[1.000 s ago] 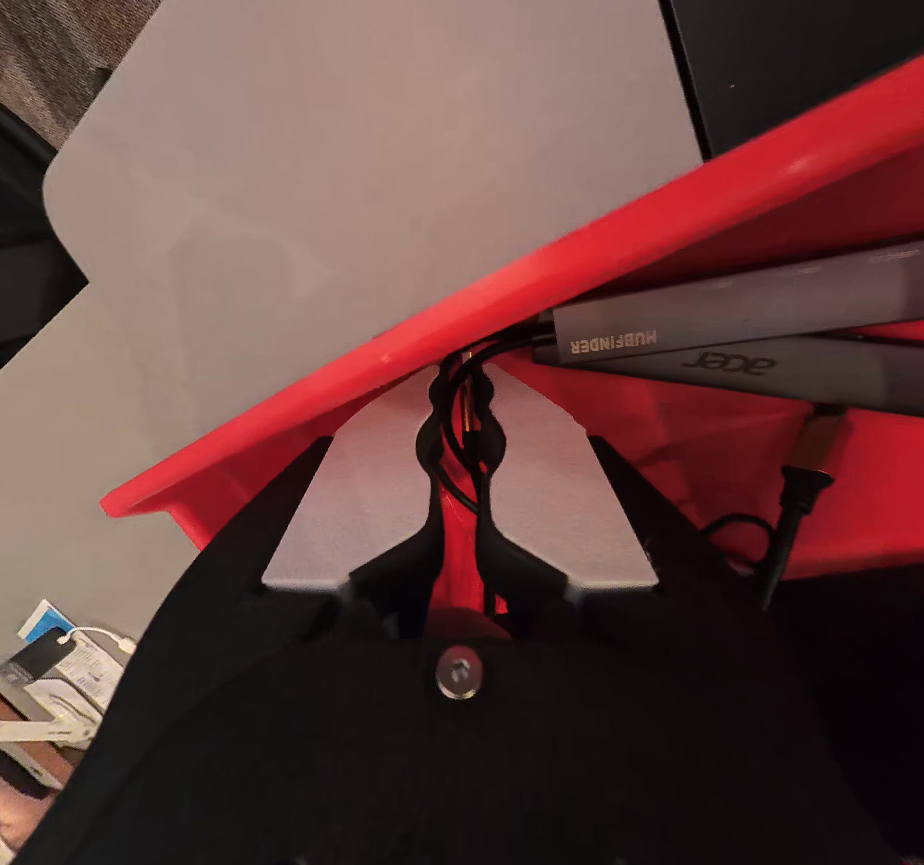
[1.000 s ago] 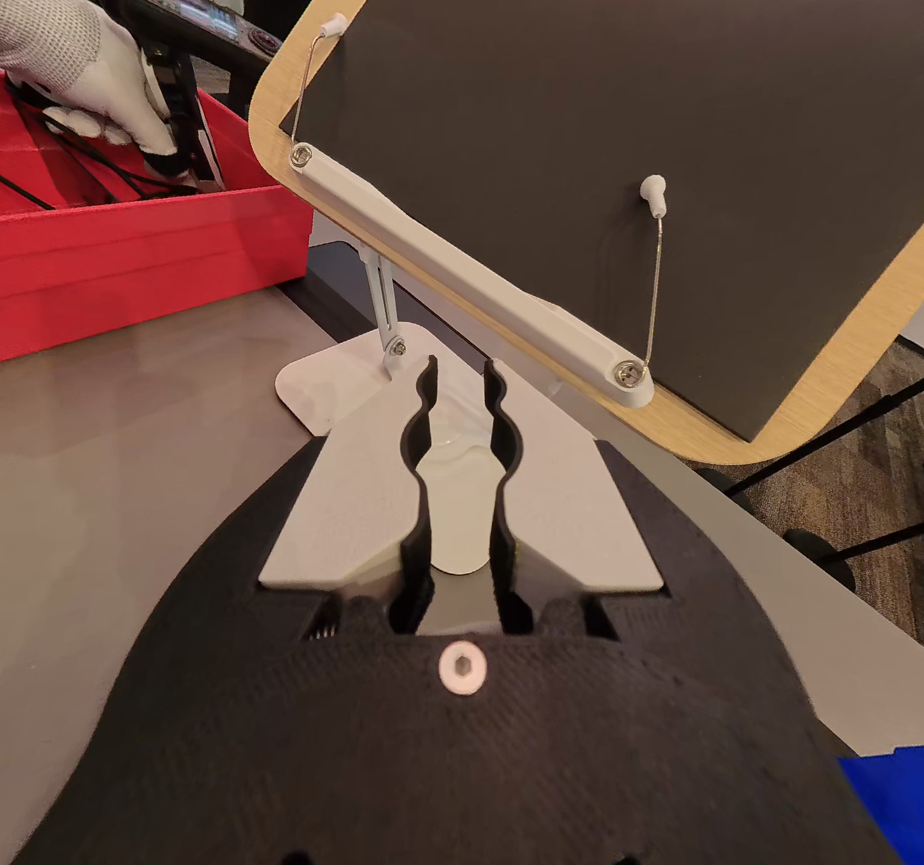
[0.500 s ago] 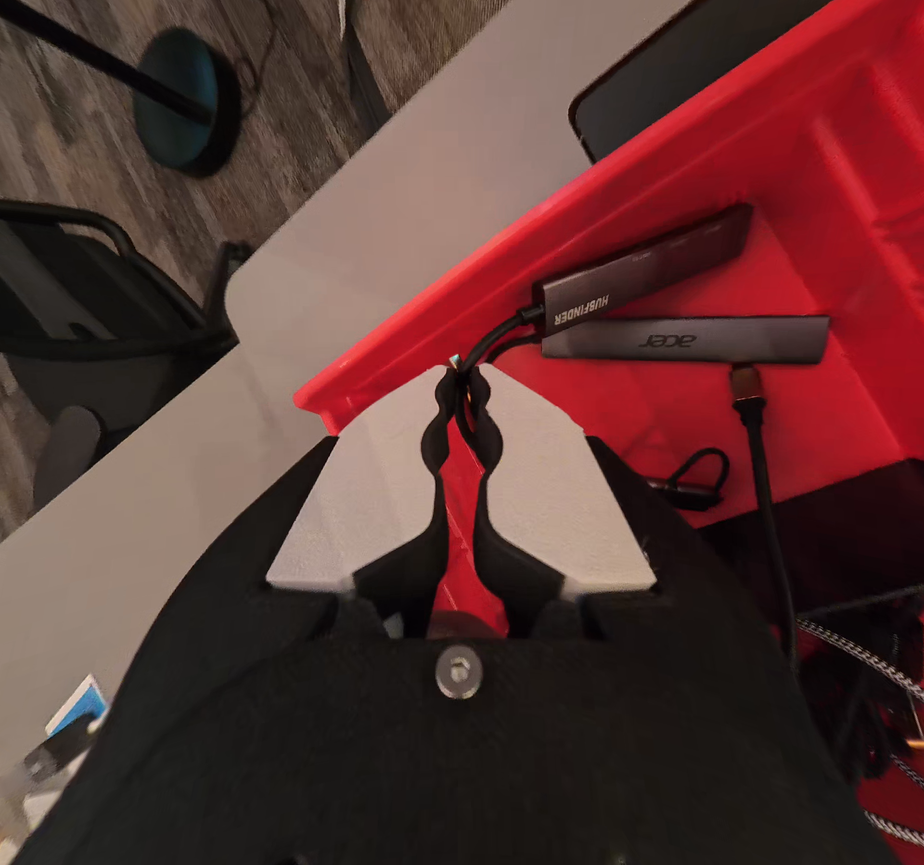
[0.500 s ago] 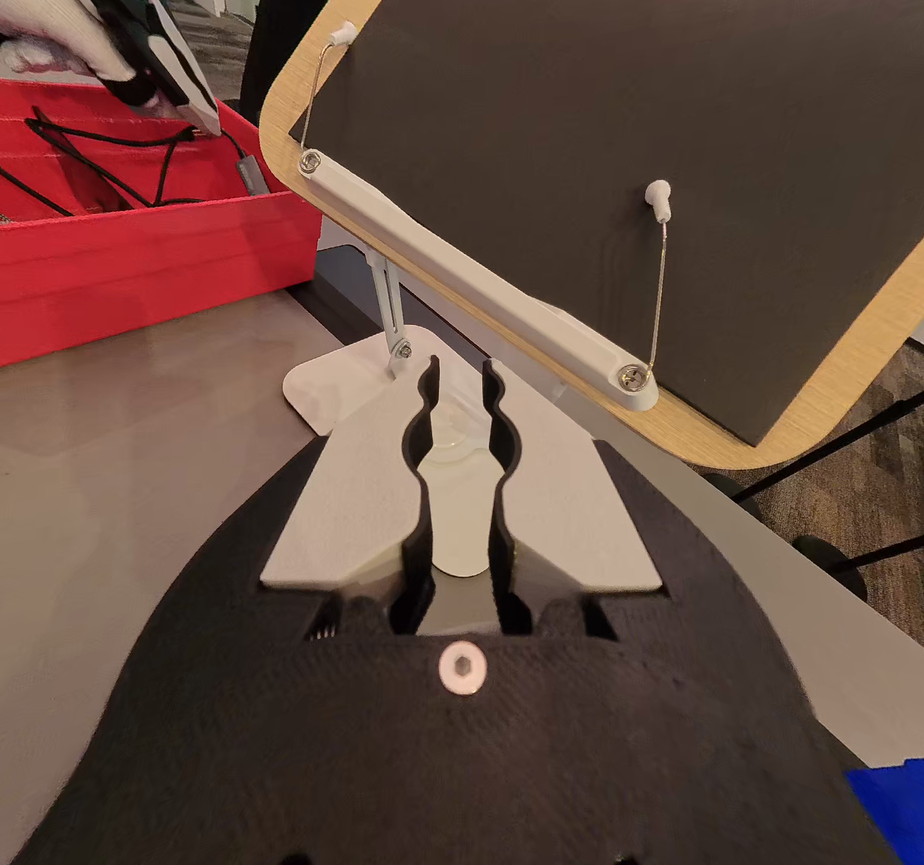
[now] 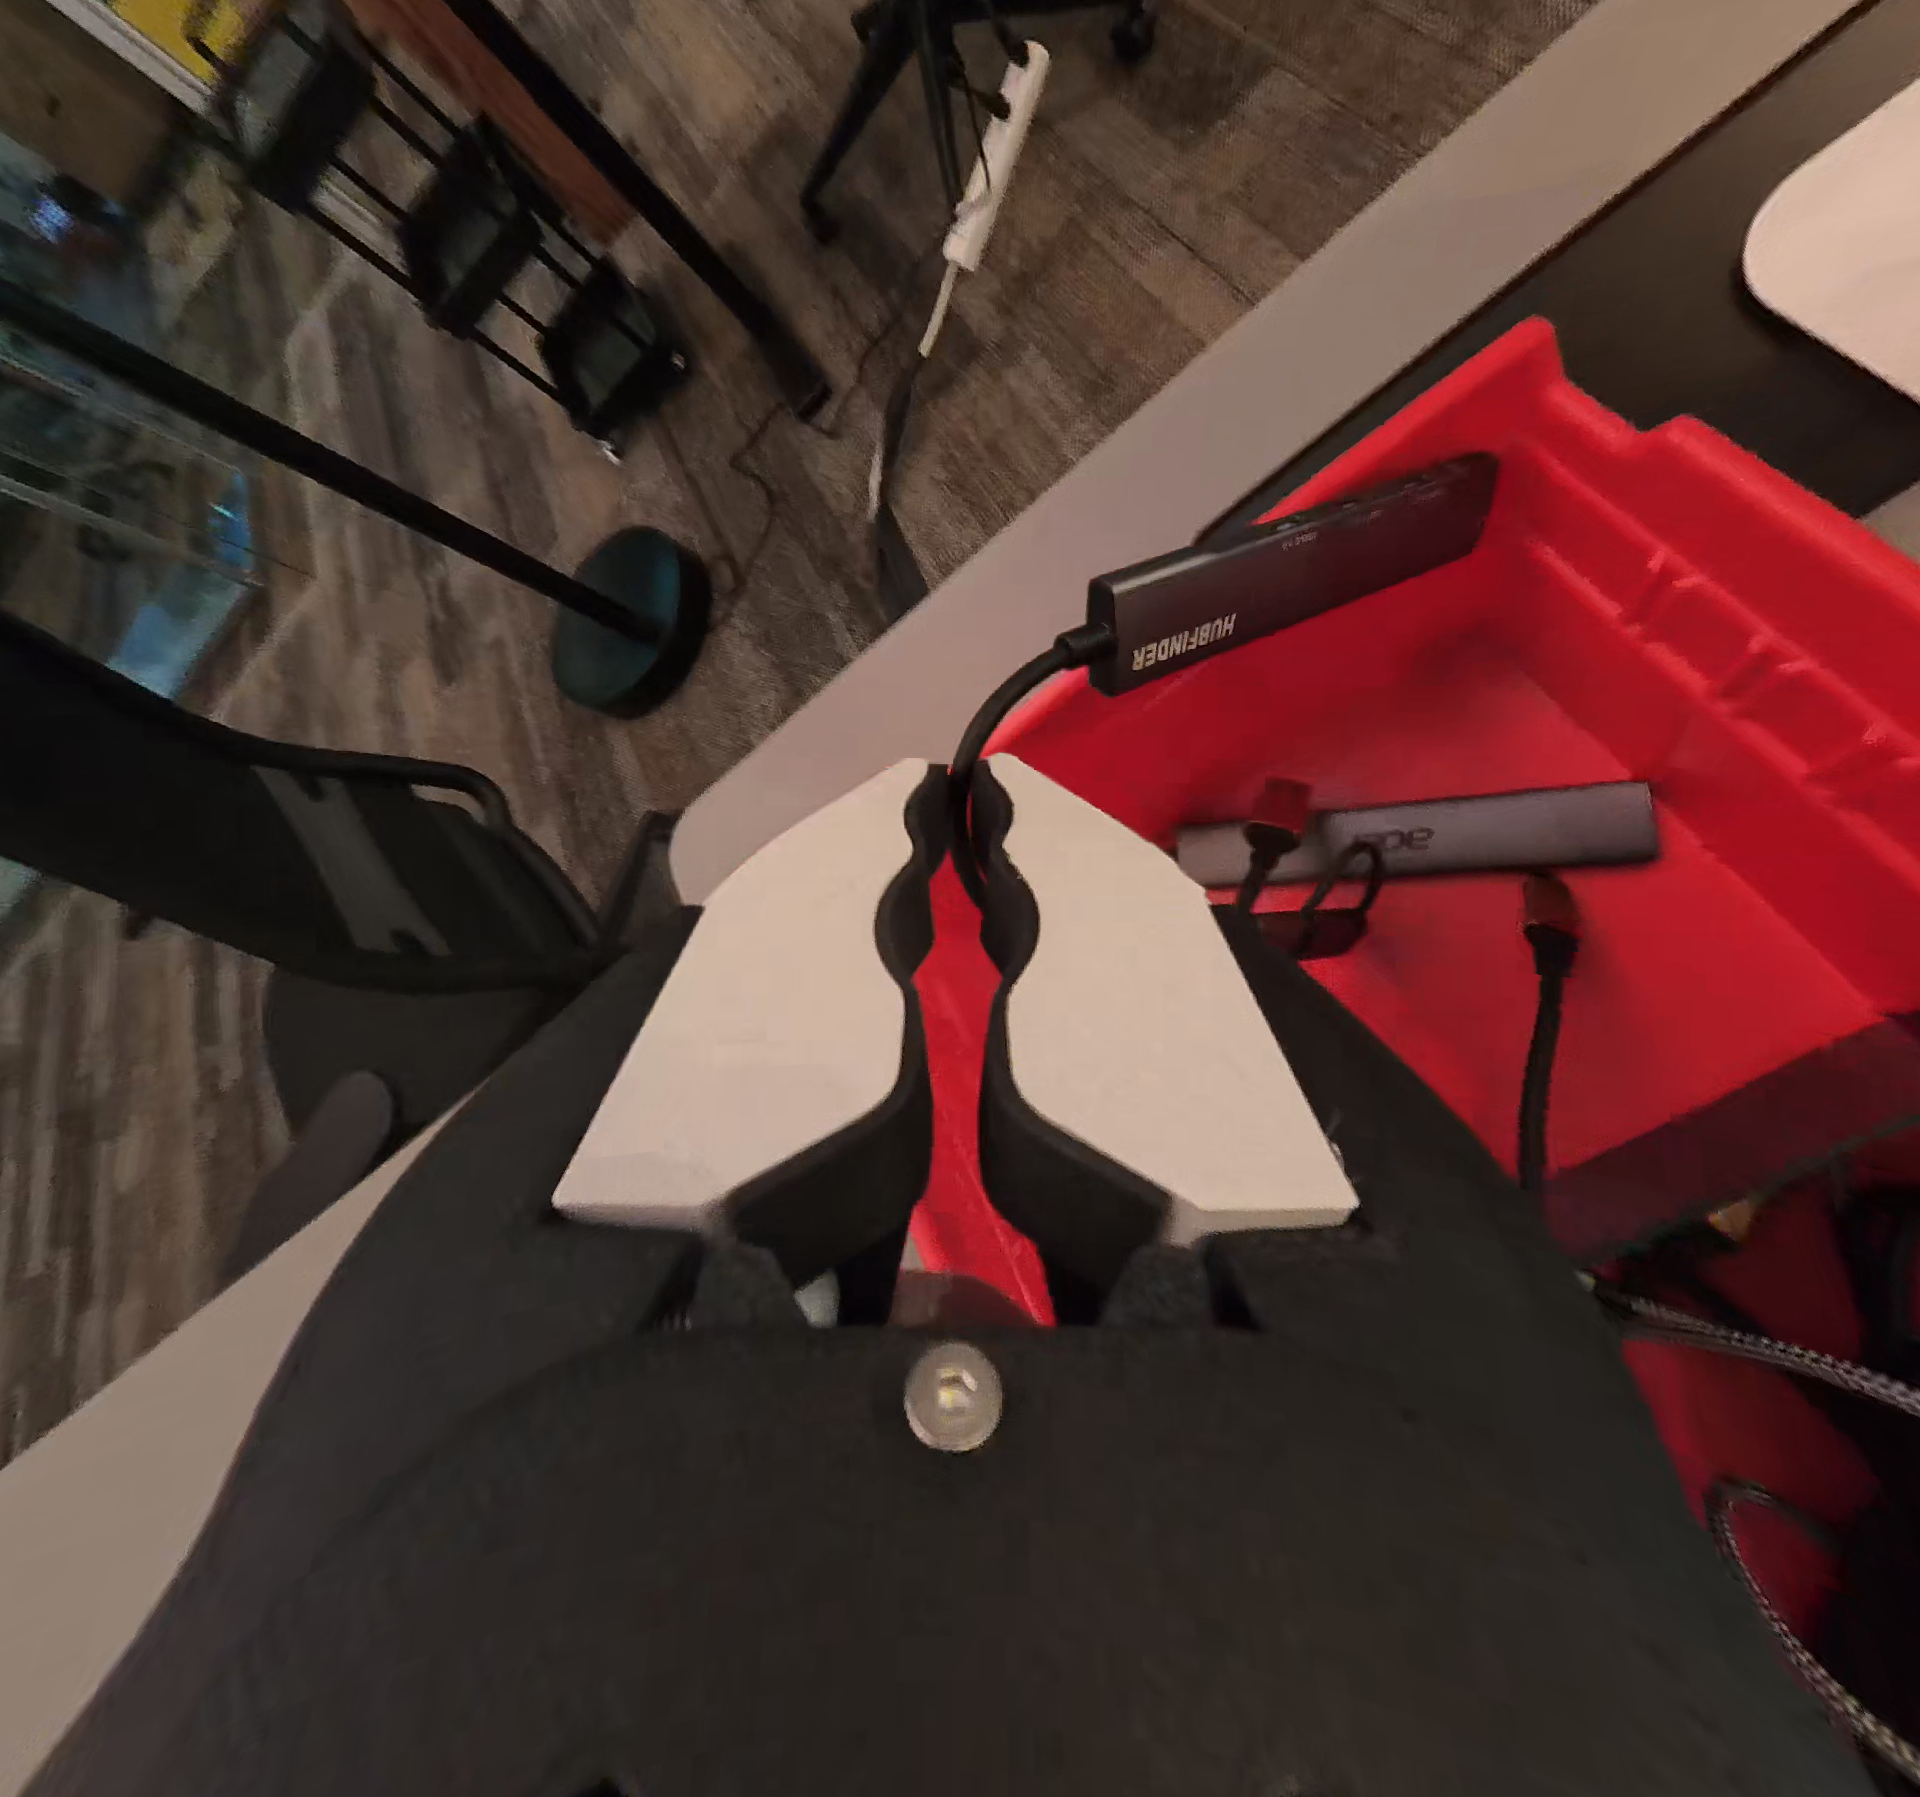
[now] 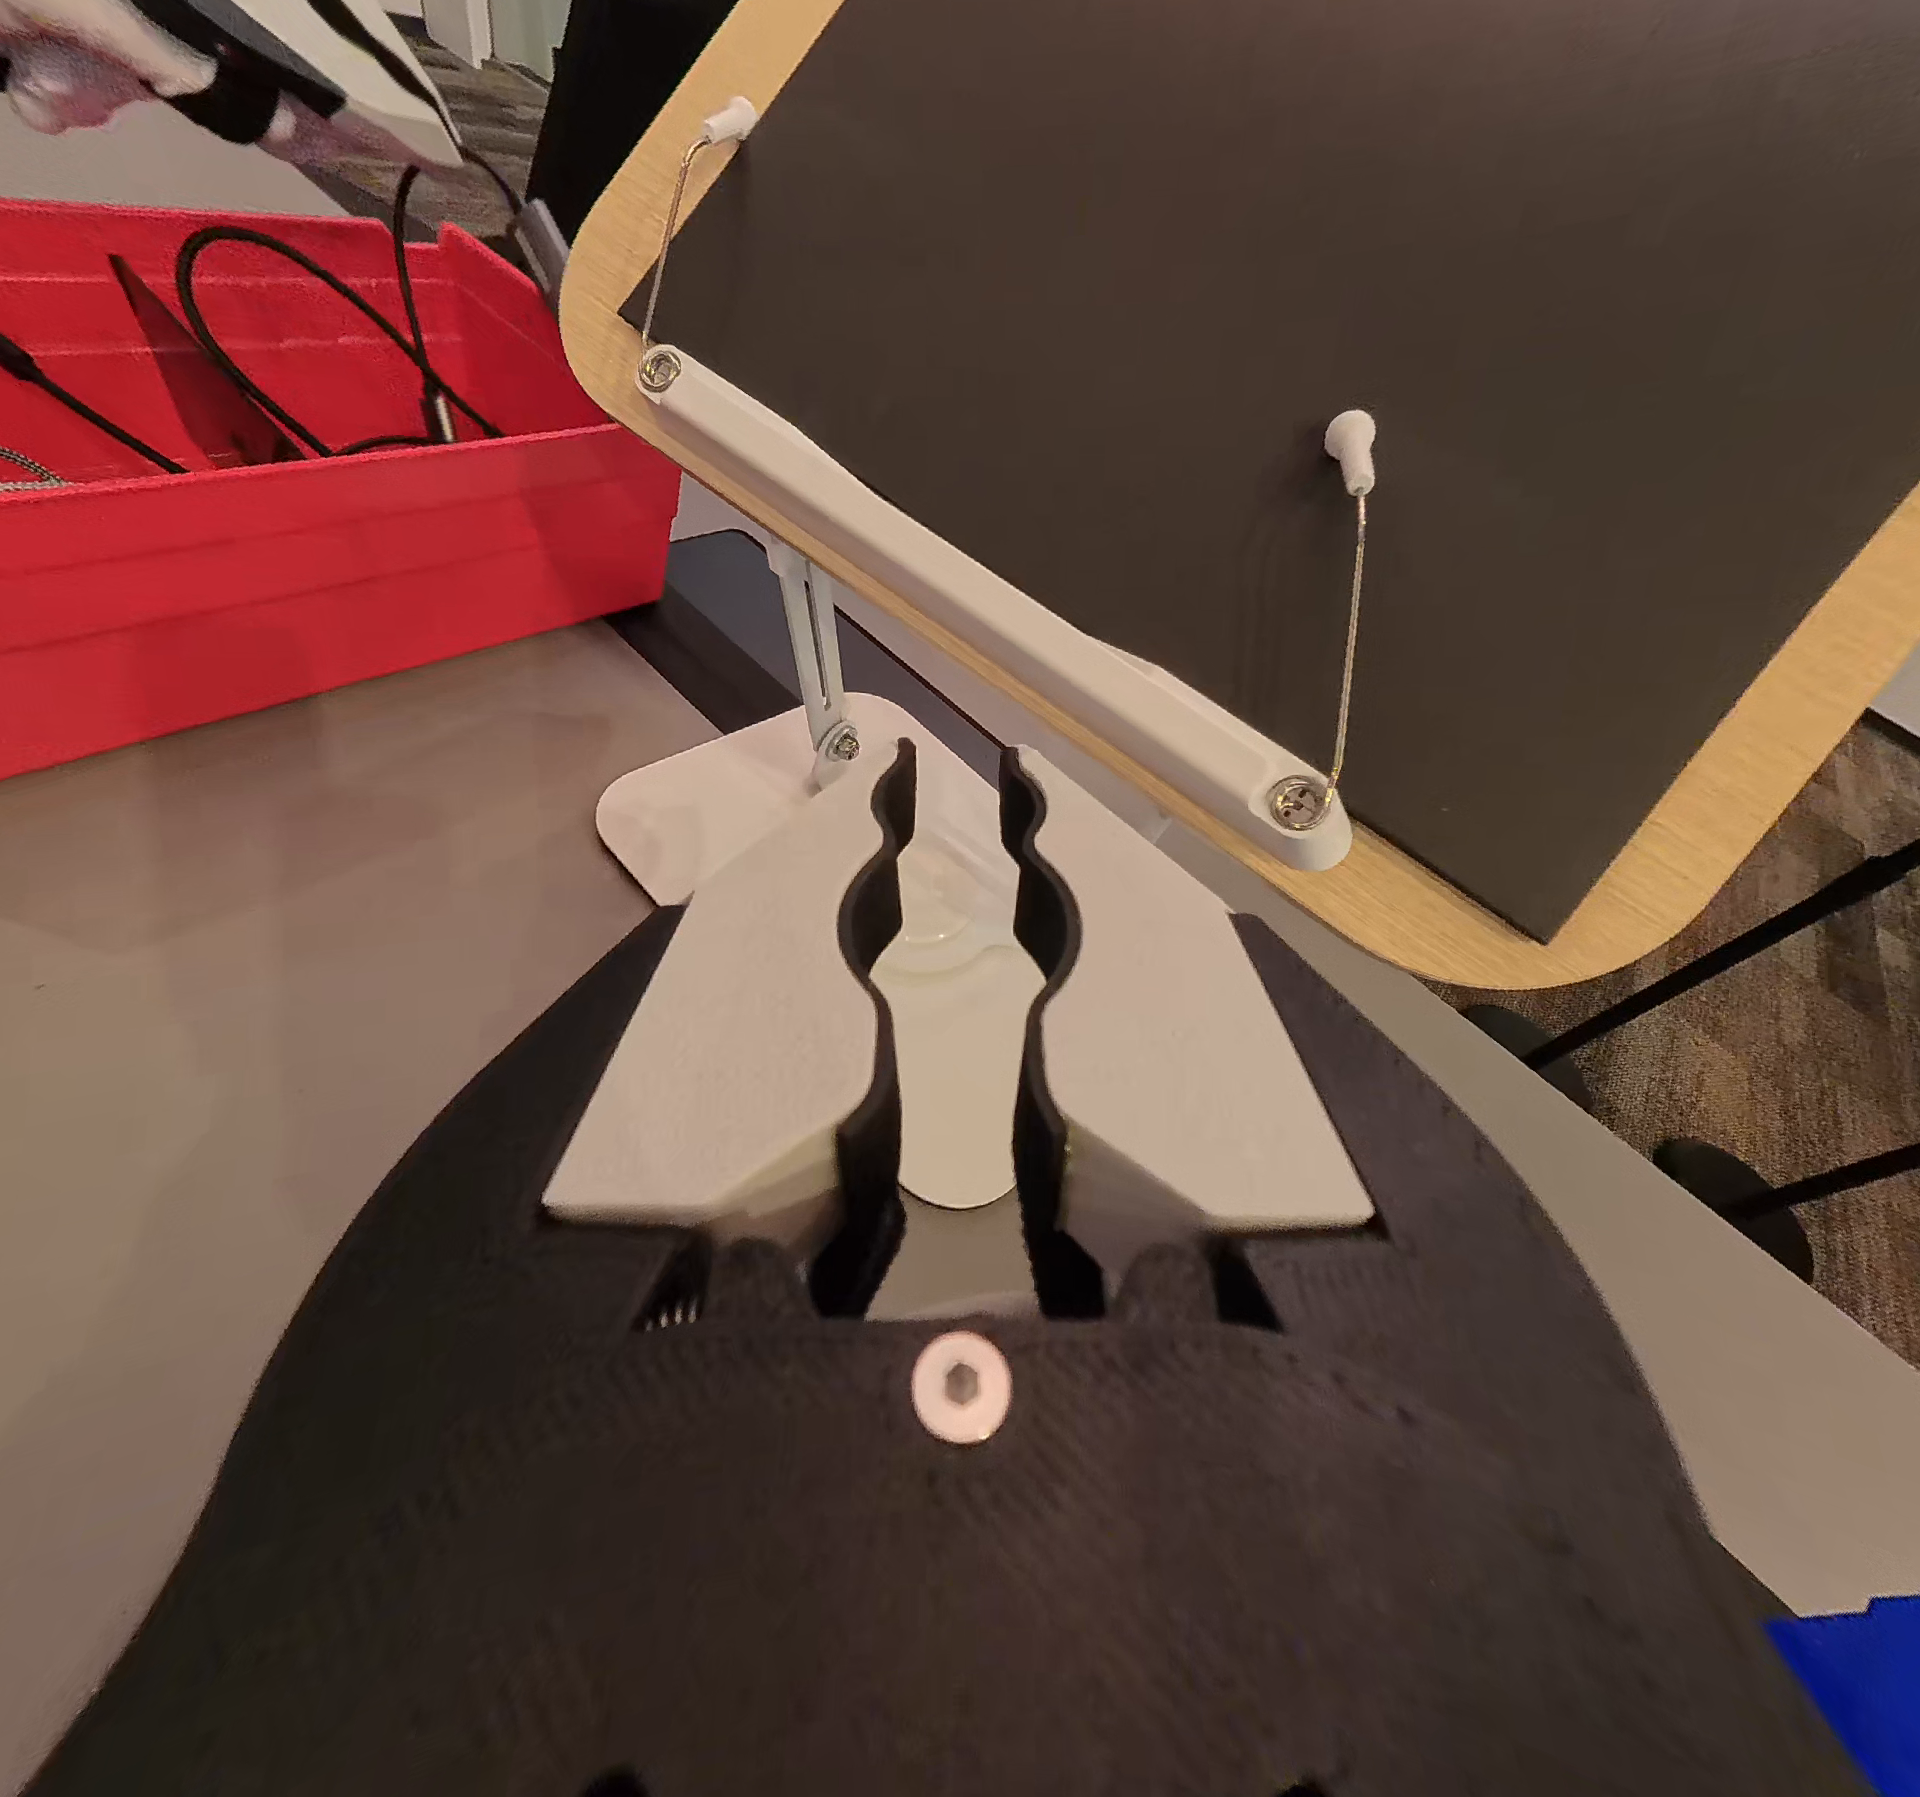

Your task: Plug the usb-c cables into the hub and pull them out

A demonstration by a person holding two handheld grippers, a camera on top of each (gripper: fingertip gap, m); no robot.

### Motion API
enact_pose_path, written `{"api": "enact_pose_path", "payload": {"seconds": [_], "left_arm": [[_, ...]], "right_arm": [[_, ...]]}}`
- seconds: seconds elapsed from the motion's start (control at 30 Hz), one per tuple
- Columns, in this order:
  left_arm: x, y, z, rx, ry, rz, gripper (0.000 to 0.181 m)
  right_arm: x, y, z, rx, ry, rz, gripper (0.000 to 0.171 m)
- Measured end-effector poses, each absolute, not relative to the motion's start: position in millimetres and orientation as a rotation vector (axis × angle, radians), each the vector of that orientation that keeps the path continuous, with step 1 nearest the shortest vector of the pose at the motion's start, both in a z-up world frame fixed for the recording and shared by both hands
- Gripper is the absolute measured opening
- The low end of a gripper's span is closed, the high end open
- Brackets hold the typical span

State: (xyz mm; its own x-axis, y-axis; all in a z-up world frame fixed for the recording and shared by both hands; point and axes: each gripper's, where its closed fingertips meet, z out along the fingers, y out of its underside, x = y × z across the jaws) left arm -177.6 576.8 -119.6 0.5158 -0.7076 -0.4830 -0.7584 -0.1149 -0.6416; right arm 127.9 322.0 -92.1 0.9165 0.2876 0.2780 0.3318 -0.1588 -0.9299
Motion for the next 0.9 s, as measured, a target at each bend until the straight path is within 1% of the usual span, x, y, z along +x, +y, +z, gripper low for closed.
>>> {"api": "enact_pose_path", "payload": {"seconds": [0.1, 0.2, 0.27, 0.33, 0.47, 0.53, 0.73, 0.9], "left_arm": [[-180, 575, -97, -1.770, 1.182, 0.101, 0.005], [-183, 567, -78, -1.646, 1.257, 0.225, 0.004], [-187, 564, -60, -1.517, 1.306, 0.415, 0.004], [-184, 559, -38, -1.436, 1.288, 0.455, 0.005], [-178, 558, -31, -1.368, 1.354, 0.547, 0.004], [-172, 556, -29, -1.342, 1.374, 0.569, 0.004], [-171, 546, 15, -1.284, 1.293, 0.552, 0.004], [-149, 492, 47, -1.187, 1.431, 0.452, 0.004]], "right_arm": [[128, 322, -91, -1.749, -0.469, -0.041, 0.014], [127, 322, -90, -1.746, -0.470, -0.040, 0.014], [126, 322, -90, -1.744, -0.474, -0.040, 0.014], [125, 322, -90, -1.743, -0.476, -0.039, 0.014], [121, 322, -91, -1.744, -0.488, -0.038, 0.014], [120, 322, -91, -1.741, -0.496, -0.041, 0.014], [120, 319, -83, -1.718, -0.500, -0.025, 0.015], [114, 304, -59, -1.655, -0.566, 0.062, 0.016]]}}
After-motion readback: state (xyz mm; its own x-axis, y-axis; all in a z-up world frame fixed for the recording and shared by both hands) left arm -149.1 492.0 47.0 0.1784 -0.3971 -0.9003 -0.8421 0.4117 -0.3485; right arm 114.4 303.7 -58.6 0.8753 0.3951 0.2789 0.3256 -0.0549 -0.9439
